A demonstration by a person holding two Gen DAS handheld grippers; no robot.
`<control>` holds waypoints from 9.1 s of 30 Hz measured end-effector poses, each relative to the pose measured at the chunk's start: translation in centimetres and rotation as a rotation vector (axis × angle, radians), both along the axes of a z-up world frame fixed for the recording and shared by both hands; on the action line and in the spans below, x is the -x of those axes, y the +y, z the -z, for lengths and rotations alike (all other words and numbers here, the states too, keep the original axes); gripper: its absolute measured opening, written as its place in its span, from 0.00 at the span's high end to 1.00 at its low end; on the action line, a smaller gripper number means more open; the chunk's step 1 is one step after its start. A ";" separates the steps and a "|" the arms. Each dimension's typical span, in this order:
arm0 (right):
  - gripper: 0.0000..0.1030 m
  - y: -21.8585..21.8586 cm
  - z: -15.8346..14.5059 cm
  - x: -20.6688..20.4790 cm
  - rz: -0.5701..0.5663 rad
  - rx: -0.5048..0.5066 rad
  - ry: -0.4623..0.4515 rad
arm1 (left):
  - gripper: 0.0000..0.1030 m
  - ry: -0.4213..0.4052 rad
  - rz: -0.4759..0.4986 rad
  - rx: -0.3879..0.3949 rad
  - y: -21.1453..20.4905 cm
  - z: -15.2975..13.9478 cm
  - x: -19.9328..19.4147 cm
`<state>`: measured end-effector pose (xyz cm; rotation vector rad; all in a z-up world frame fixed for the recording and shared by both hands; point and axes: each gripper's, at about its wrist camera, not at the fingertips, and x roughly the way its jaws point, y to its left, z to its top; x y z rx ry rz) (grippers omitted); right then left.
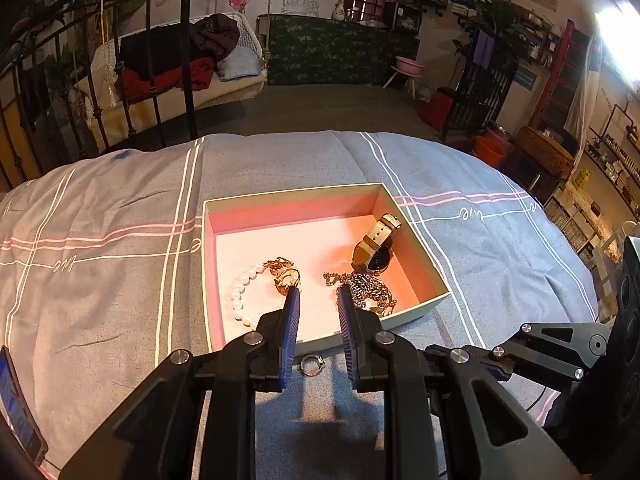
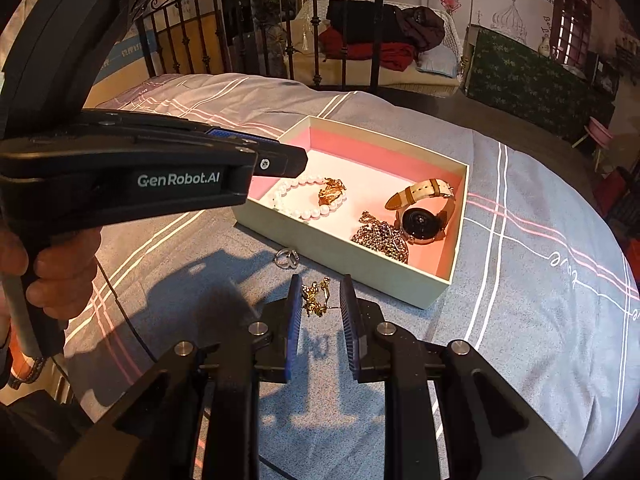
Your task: Organize jewelry
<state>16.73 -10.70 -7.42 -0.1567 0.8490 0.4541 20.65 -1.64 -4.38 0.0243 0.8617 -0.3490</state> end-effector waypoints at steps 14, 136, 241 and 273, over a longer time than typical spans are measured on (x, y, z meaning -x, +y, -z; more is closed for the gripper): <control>0.81 0.1 -1.8 -6.9 0.074 0.023 -0.042 | 0.81 0.020 -0.074 -0.008 -0.3 -1.0 -6.2; 0.05 -7.3 -10.1 9.9 0.449 -0.065 -0.620 | 0.06 -0.559 -0.246 -0.021 2.9 -10.3 13.7; 0.05 -5.7 -9.4 8.9 0.393 -0.039 -0.570 | 0.06 -0.465 -0.197 -0.059 2.1 -8.1 12.5; 0.05 -5.6 -8.3 8.8 0.387 -0.027 -0.555 | 0.06 -0.429 -0.190 -0.074 1.6 -7.3 12.1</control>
